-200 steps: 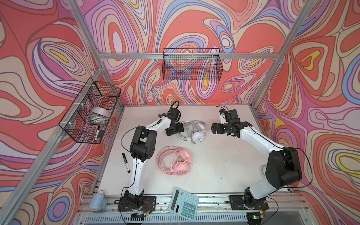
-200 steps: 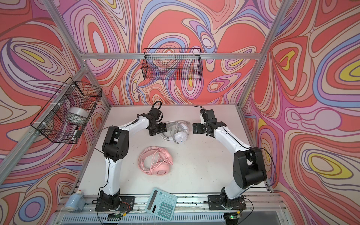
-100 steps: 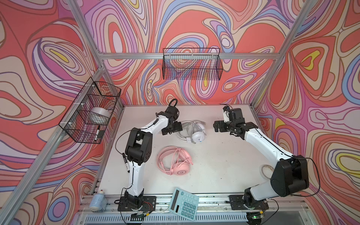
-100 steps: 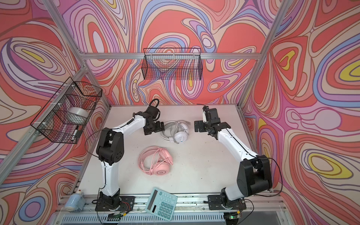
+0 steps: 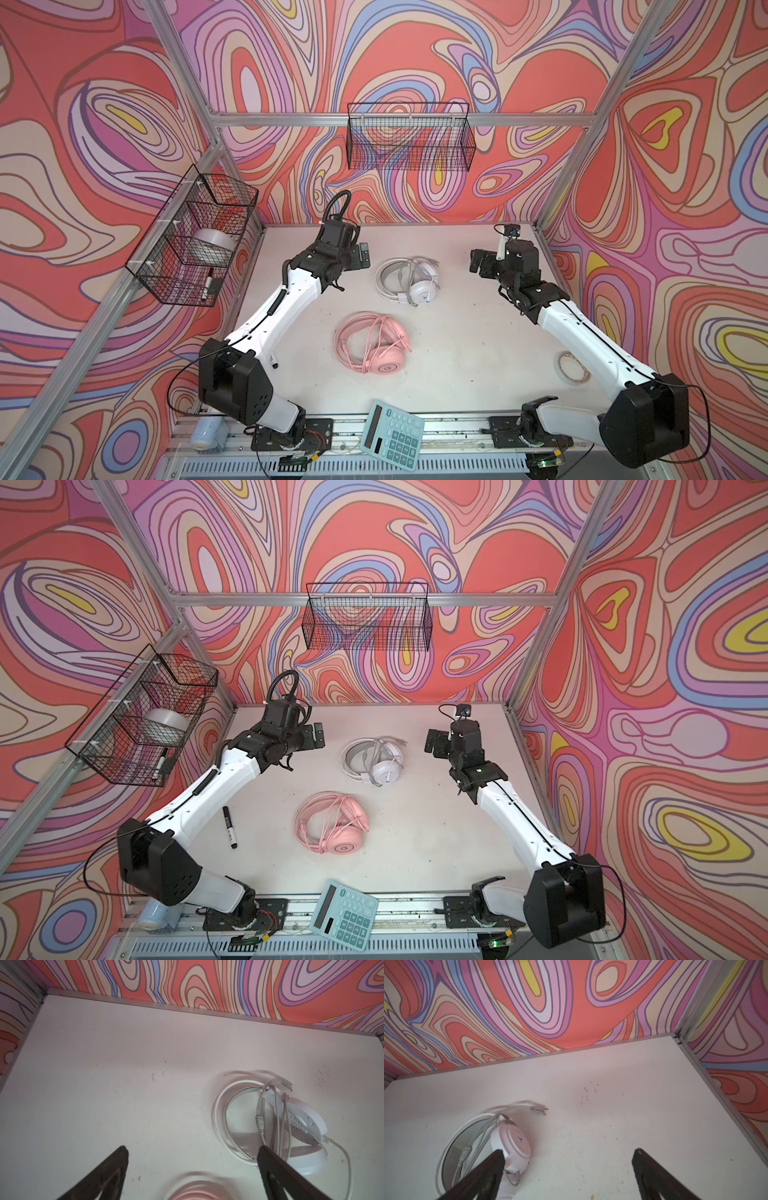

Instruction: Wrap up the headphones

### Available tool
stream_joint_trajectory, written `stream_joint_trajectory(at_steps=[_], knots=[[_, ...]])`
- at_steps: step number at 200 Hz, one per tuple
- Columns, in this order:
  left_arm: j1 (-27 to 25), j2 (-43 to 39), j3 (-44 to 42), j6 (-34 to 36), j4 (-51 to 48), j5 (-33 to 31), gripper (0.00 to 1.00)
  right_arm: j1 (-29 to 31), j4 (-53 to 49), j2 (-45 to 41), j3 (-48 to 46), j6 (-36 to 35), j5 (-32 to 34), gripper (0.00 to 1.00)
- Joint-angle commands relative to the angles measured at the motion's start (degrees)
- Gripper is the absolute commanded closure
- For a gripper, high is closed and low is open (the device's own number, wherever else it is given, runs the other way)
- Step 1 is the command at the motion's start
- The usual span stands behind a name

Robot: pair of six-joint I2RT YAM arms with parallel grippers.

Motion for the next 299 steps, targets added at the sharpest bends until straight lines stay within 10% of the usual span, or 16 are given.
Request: stream_joint_trajectory(at_steps=[1,93,238,299], knots=[[1.41,-5.39,-5.82,3.63,8.57,-7.54,0.0,-0.29,9.09,-4.34,-5.34,1.07,8.18,0.02],[4.27,-13.78,-26.91,6.4,23.01,-28.5,0.0,-3.03,20.64,-7.68,-19.01,-5.76,18.21,0.01],[10.35,-1.92,-48.57,17.94,61.94,-26.49,0.0,-5.99,50.8,17.62,-26.8,-13.42,3.42,0.02],[16.6,-1.3,-51.8,19.01,70.27,-13.84,0.0,-9.51,61.09,24.3,-27.72,-16.08,-2.08,0.02]])
